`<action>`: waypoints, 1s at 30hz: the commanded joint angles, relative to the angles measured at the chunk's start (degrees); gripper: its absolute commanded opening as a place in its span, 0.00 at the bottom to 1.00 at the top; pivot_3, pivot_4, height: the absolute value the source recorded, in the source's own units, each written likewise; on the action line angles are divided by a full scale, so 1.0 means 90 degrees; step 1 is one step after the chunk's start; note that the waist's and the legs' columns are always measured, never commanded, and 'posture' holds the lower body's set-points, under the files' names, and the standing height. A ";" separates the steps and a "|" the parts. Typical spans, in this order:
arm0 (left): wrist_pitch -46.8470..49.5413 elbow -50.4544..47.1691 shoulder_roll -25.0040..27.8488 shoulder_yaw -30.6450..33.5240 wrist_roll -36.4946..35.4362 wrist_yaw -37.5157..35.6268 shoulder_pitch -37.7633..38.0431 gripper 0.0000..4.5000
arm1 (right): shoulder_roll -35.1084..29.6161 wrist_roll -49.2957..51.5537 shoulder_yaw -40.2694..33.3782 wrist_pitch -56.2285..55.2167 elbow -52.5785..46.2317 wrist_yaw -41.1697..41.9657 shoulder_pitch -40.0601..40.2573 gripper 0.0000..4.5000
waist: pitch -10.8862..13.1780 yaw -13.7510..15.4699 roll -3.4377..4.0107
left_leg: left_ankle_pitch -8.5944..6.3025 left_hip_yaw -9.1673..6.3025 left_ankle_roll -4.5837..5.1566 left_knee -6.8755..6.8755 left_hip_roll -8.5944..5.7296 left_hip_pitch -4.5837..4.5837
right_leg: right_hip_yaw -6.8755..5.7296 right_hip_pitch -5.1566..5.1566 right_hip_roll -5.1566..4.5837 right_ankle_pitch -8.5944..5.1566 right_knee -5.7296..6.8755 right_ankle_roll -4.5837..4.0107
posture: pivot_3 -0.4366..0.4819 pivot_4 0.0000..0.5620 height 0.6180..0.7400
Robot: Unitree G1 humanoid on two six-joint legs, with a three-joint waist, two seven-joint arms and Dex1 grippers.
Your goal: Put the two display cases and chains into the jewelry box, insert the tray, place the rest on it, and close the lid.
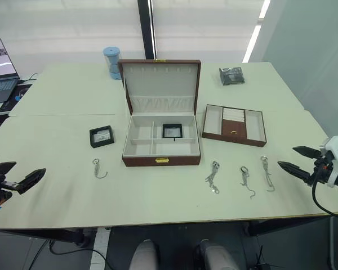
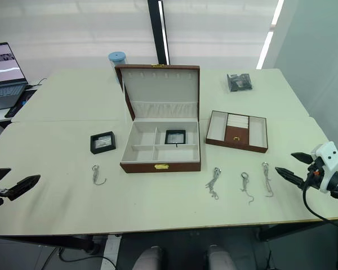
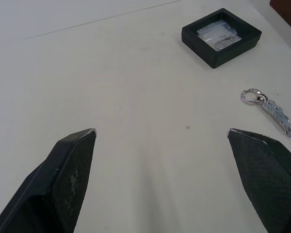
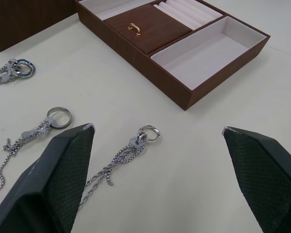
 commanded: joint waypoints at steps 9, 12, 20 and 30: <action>0.0107 -0.0526 -0.0250 -0.0176 -0.0270 0.0387 -0.0079 0.99 | 0.0340 0.0450 0.0069 0.0146 -0.1062 0.0179 0.0122 1.00 | 0.0000 -0.0001 0.0001 | -0.0001 0.0000 -0.0002 -0.0001 0.0004 0.0001 | 0.0003 0.0000 0.0003 0.0000 0.0000 0.0000 | 0.48 0.27 1.00; 0.0159 -0.0836 -0.0619 -0.0256 -0.0378 0.0679 -0.0106 0.99 | 0.0539 0.0613 0.0394 0.0303 -0.1766 0.0217 0.0197 1.00 | 0.0000 -0.0001 0.0000 | -0.0002 -0.0002 -0.0003 0.0000 0.0005 0.0001 | 0.0001 0.0001 0.0004 0.0000 0.0000 0.0000 | 0.48 0.27 1.00; -0.0063 -0.1741 -0.1872 -0.0686 -0.0496 0.1632 -0.0157 0.99 | 0.1222 0.0705 0.1411 0.0164 -0.2975 0.0153 0.0106 1.00 | -0.0004 0.0006 -0.0011 | -0.0003 -0.0010 -0.0005 0.0001 0.0004 0.0000 | -0.0002 0.0006 0.0005 0.0000 -0.0002 0.0001 | 0.48 0.27 1.00; -0.0748 -0.1912 -0.3275 -0.1663 -0.0241 0.2677 -0.0295 0.99 | 0.1593 0.0216 0.2536 -0.0180 -0.3013 0.0300 -0.0247 1.00 | -0.0005 0.0010 -0.0013 | -0.0003 -0.0013 -0.0005 0.0003 0.0001 0.0002 | -0.0002 0.0009 0.0009 0.0000 -0.0002 0.0000 | 0.48 0.27 1.00</action>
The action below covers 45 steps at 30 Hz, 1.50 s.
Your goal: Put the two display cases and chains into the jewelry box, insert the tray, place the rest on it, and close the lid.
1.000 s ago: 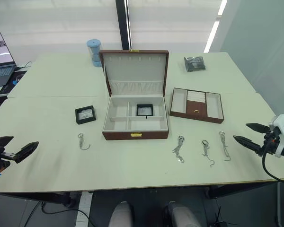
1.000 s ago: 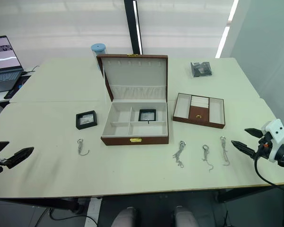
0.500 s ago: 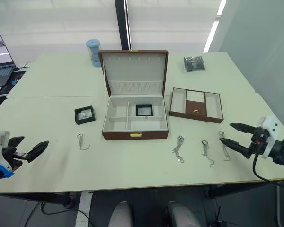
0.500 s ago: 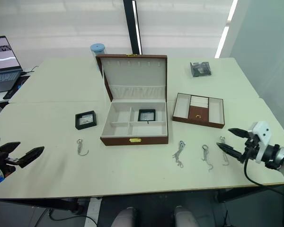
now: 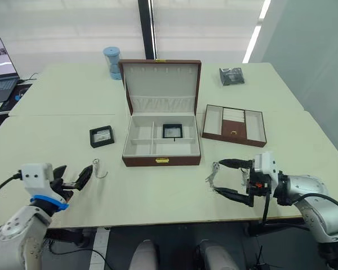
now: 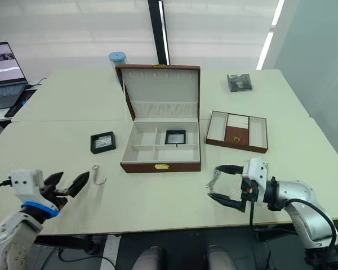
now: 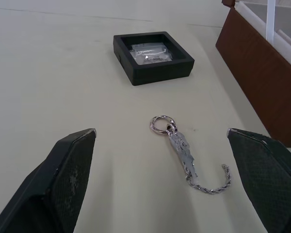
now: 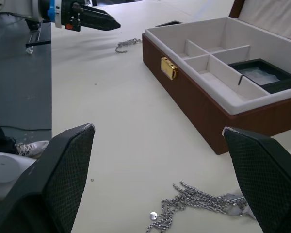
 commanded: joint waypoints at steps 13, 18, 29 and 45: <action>-0.0865 0.0155 -0.0682 -0.0962 0.0844 0.1187 -0.0114 0.99 | 0.0128 -0.0011 0.0296 0.0291 -0.0256 -0.0241 -0.0719 1.00 | 0.0000 -0.0004 -0.0001 | 0.0000 -0.0001 0.0000 0.0000 -0.0001 0.0000 | 0.0000 0.0001 0.0005 0.0000 -0.0001 0.0000 | 0.48 0.27 1.00; -0.0889 0.0358 -0.0663 -0.1130 0.0923 0.1180 -0.0147 0.99 | 0.0115 -0.0006 0.0336 0.0270 -0.0276 -0.0189 -0.0568 1.00 | 0.0000 -0.0001 -0.0001 | 0.0000 -0.0003 0.0000 -0.0001 0.0000 0.0000 | -0.0002 0.0001 0.0006 0.0000 -0.0001 0.0000 | 0.48 0.27 1.00; -0.0988 0.0800 -0.0624 -0.1282 0.0952 0.1067 -0.0265 0.95 | 0.0112 -0.0065 0.0326 0.0133 -0.0181 -0.0160 -0.0414 1.00 | -0.0002 0.0002 0.0002 | 0.0000 -0.0001 0.0000 -0.0002 -0.0002 0.0010 | -0.0001 0.0011 0.0006 0.0000 -0.0003 0.0000 | 0.48 0.27 1.00; -0.0976 0.1065 -0.0536 -0.1325 0.0973 0.1024 -0.0367 0.00 | 0.0144 -0.0104 0.0339 -0.0041 -0.0133 -0.0220 -0.0218 1.00 | -0.0007 0.0016 0.0010 | 0.0000 -0.0002 0.0000 -0.0002 -0.0012 0.0011 | -0.0001 0.0016 0.0005 0.0000 -0.0006 0.0001 | 0.48 0.27 1.00</action>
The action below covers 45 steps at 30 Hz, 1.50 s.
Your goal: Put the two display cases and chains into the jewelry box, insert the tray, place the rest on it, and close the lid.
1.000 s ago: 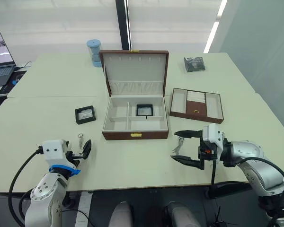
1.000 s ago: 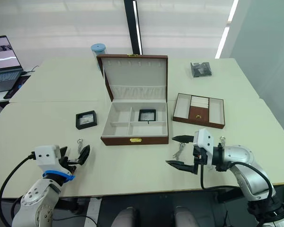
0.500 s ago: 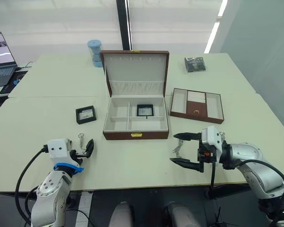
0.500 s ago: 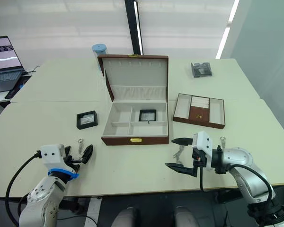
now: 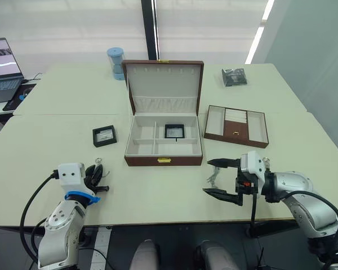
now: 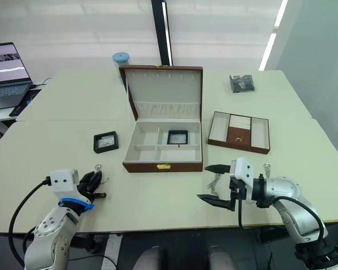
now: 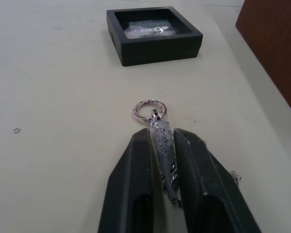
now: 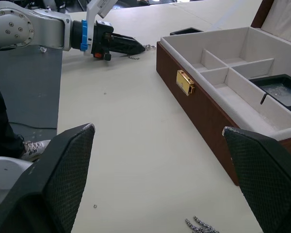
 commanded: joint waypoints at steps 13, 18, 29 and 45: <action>-0.0304 -0.0282 -0.0158 0.0250 -0.0637 -0.0096 -0.0228 0.00 | 0.0138 -0.0145 -0.0070 -0.0316 0.0045 -0.0028 -0.0034 1.00 | 0.0004 -0.0001 -0.0007 | 0.0000 -0.0001 0.0000 0.0000 0.0001 0.0000 | -0.0001 0.0001 -0.0001 0.0000 -0.0001 0.0000 | 0.48 0.27 1.00; -0.0050 -0.0859 -0.0085 0.0140 -0.0860 0.0022 -0.0425 0.00 | 0.0166 -0.0150 -0.0082 -0.0351 0.0101 -0.0055 -0.0102 1.00 | 0.0008 -0.0005 -0.0015 | -0.0001 -0.0001 -0.0001 0.0000 0.0008 -0.0002 | -0.0002 -0.0001 0.0000 0.0000 -0.0003 0.0000 | 0.48 0.27 1.00; 0.0617 -0.1679 -0.0095 -0.0273 -0.0967 0.0451 -0.0864 0.00 | 0.0335 0.0265 -0.0591 0.0064 -0.0100 -0.0631 -0.0418 1.00 | 0.0009 -0.0013 -0.0015 | -0.0001 -0.0002 -0.0003 -0.0001 0.0010 -0.0003 | 0.0000 -0.0001 0.0003 0.0000 -0.0005 0.0000 | 0.48 0.27 1.00; 0.1063 -0.0829 -0.0352 -0.1313 -0.0418 0.0892 -0.2439 0.00 | 0.0586 0.0312 -0.0928 0.0359 -0.0174 -0.1621 -0.0551 1.00 | 0.0010 -0.0004 -0.0016 | -0.0003 -0.0001 -0.0006 -0.0001 0.0010 -0.0016 | -0.0003 -0.0006 0.0031 0.0001 -0.0020 0.0000 | 0.48 0.27 1.00</action>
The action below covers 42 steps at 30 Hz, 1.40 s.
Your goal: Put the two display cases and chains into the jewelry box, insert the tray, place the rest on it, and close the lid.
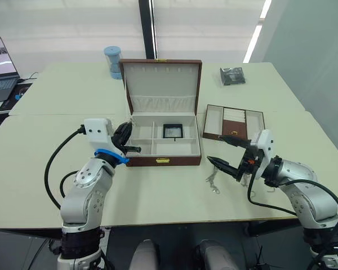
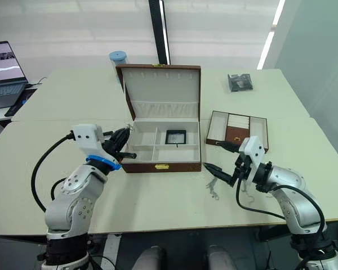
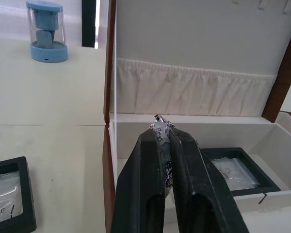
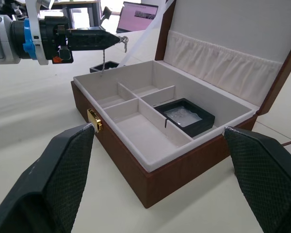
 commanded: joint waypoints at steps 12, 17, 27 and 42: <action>-0.0635 0.1572 -0.0324 -0.0283 0.0683 0.0136 -0.1177 0.00 | 0.0045 0.0086 -0.0258 0.0064 -0.0530 -0.0425 0.0244 1.00 | 0.0000 0.0009 0.0000 | 0.0001 0.0010 -0.0001 0.0000 0.0001 -0.0014 | -0.0007 -0.0011 0.0009 0.0001 -0.0002 0.0001 | 0.48 0.27 1.00; -0.0838 0.2011 -0.0305 -0.0261 0.0769 0.0074 -0.1414 0.00 | 0.0026 0.0106 -0.0271 0.0107 -0.0654 -0.0500 0.0344 1.00 | 0.0000 0.0011 0.0000 | 0.0001 0.0013 -0.0001 0.0002 0.0002 -0.0020 | -0.0006 -0.0014 0.0008 0.0002 -0.0002 0.0003 | 0.48 0.27 1.00; -0.1069 0.2378 -0.0317 -0.0221 0.0818 0.0043 -0.1600 0.00 | -0.0001 0.0118 -0.0291 0.0148 -0.0799 -0.0596 0.0476 1.00 | 0.0000 0.0010 0.0000 | 0.0001 0.0016 -0.0002 0.0001 0.0002 -0.0021 | -0.0007 -0.0014 0.0009 0.0002 -0.0004 0.0003 | 0.48 0.27 1.00; -0.1022 0.2245 -0.0365 -0.0221 0.0771 -0.0041 -0.1491 0.77 | 0.0000 0.0077 -0.0232 0.0117 -0.0674 -0.0533 0.0381 1.00 | 0.0000 0.0009 0.0000 | 0.0001 0.0017 -0.0002 0.0001 0.0002 -0.0021 | -0.0008 -0.0014 0.0009 0.0002 -0.0004 0.0003 | 0.48 0.27 1.00</action>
